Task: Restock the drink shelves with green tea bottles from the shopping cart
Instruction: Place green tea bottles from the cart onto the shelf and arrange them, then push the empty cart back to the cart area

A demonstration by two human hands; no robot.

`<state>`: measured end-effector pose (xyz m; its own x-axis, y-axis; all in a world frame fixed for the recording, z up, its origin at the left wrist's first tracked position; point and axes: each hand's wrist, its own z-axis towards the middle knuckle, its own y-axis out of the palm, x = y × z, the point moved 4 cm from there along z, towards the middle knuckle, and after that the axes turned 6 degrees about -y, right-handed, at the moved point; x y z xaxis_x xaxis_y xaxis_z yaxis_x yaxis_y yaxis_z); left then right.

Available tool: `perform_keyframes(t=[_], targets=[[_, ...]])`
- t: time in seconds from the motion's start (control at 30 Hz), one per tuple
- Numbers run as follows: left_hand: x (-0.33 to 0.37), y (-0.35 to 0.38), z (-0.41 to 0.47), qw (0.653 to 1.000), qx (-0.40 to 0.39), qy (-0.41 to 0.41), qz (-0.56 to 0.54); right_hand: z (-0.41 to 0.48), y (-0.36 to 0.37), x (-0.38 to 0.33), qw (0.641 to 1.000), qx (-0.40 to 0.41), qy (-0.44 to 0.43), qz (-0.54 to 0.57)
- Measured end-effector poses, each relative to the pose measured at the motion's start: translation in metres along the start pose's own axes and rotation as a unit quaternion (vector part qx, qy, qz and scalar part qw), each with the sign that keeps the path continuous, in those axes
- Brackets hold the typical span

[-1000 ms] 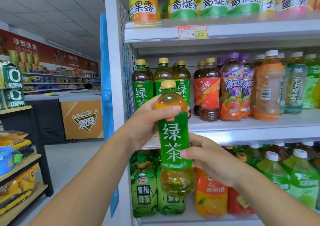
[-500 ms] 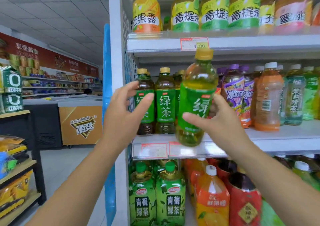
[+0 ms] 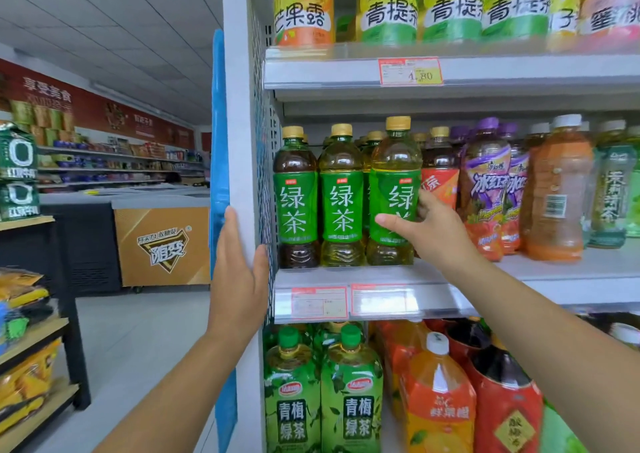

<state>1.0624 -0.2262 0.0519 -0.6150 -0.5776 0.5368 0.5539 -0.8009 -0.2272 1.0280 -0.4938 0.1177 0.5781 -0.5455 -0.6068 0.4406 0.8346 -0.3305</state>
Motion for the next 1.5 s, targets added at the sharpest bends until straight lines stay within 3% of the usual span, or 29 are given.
perform_keyframes(t=[0.2, 0.57, 1.17, 1.37, 1.5], targets=[[-0.007, 0.004, -0.001, 0.999, 0.013, -0.030, -0.010, 0.006, 0.010, 0.014, 0.998, 0.013, 0.006, -0.055], [-0.005, 0.003, -0.003, 0.999, 0.010, -0.045, -0.016, 0.007, 0.016, 0.020, 0.998, 0.039, 0.026, -0.039], [-0.003, 0.002, -0.005, 0.998, 0.015, -0.053, 0.009, 0.008, 0.025, 0.036, 0.995, -0.025, 0.038, -0.091], [0.011, -0.003, -0.007, 0.988, -0.033, -0.150, 0.021, 0.009, 0.023, 0.027, 0.991, -0.036, 0.115, -0.050], [0.032, -0.021, -0.015, 0.957, -0.100, -0.271, 0.018, 0.002, 0.003, 0.009, 0.985, -0.048, 0.164, -0.030]])
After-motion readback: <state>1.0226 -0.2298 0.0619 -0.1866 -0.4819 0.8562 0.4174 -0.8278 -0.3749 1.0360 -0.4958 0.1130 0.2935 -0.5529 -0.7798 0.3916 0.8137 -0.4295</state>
